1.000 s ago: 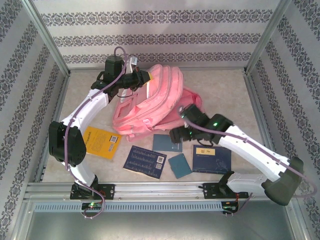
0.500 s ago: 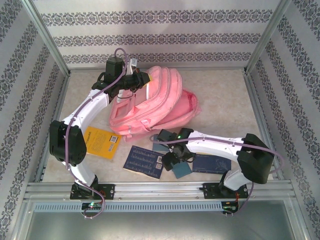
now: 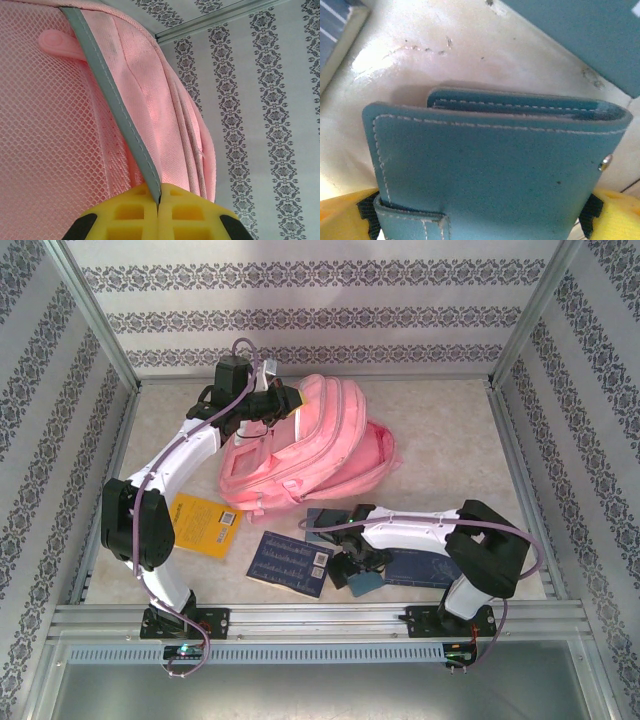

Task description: Pack the student bag

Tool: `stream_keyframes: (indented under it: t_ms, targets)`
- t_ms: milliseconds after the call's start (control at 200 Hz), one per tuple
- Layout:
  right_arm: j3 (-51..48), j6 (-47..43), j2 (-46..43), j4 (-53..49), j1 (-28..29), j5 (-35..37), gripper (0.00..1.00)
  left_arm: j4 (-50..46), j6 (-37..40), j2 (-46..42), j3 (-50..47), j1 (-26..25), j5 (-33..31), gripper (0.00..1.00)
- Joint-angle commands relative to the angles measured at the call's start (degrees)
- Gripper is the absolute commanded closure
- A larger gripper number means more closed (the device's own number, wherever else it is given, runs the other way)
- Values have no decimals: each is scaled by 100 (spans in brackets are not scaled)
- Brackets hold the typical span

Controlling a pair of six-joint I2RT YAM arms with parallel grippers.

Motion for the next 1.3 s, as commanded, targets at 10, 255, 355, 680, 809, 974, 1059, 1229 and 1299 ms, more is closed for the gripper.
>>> stream_keyframes:
  t_ms: [10, 255, 355, 680, 809, 974, 1059, 1229, 1299]
  targets:
    - [-216, 86, 335, 168, 75, 57, 2, 243, -17, -6, 17, -29, 103, 100]
    - [-189, 14, 343, 238, 76, -4, 15, 167, 49, -30, 50, -23, 81, 100]
    - [-226, 23, 134, 162, 65, 71, 18, 147, 62, -17, 79, -22, 80, 100]
    - [215, -251, -1234, -572, -289, 282, 19, 55, 111, -45, 213, -23, 40, 100]
    - [630, -427, -2081, -731, -986, 142, 20, 164, 52, -124, 225, -23, 38, 100]
    - [1142, -271, -2606, -344, -2839, -737, 22, 463, 4, -227, 221, -24, 172, 100]
    - [1264, 75, -2580, 201, -3710, -1309, 24, 675, 12, -271, 217, -23, 308, 100]
    - [1741, 747, -1820, 760, -4577, -1779, 25, 1254, -108, -336, 199, -23, 664, 100]
    - [2122, 957, -1433, 846, -4653, -1650, 23, 1457, -164, -346, 184, -22, 770, 100]
